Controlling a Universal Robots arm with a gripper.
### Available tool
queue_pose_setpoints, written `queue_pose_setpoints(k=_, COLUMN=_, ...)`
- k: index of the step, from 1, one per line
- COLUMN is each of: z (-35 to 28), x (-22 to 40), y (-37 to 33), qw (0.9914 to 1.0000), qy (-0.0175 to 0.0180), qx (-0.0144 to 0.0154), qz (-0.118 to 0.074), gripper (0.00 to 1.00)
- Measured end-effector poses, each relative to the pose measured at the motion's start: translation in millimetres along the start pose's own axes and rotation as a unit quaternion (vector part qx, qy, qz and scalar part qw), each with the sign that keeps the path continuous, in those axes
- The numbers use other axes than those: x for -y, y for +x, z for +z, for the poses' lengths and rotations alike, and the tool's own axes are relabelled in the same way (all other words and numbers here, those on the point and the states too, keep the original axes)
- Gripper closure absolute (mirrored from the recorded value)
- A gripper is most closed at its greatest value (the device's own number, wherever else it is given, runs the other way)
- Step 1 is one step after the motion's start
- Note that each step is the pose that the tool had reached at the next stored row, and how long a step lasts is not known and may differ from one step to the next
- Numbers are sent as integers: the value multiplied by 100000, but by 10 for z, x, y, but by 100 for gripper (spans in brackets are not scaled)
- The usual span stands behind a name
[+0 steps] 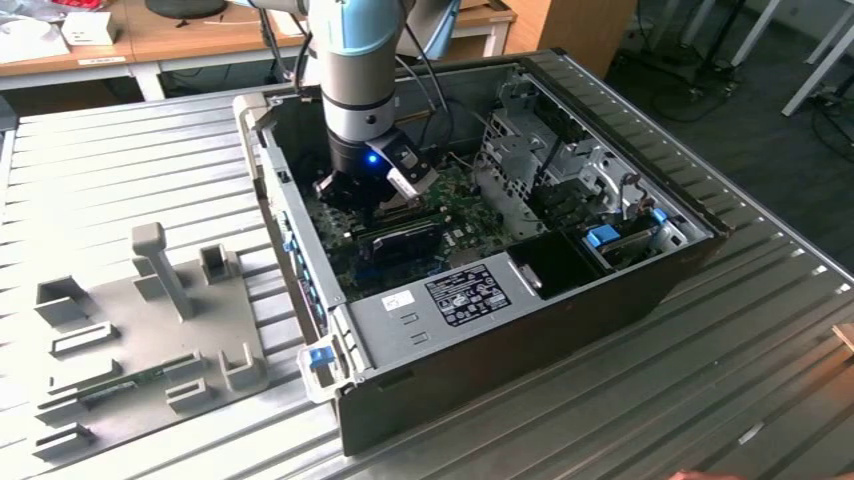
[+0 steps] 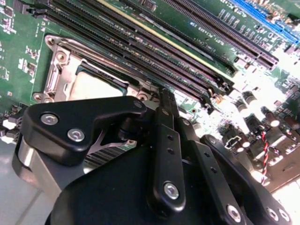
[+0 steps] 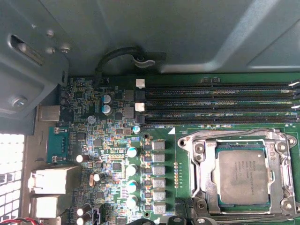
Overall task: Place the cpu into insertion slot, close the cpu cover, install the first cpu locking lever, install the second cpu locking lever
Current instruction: 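Install the second cpu locking lever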
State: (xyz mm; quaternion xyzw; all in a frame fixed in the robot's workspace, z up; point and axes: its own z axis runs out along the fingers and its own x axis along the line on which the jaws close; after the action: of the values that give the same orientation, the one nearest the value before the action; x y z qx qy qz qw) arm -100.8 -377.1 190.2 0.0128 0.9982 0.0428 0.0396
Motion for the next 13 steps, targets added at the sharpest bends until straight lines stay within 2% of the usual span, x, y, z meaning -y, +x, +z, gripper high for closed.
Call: queue_pose_setpoints(k=13, z=0, x=0, y=0, qw=100000, qy=22, qx=-13, qz=0, gripper=90)
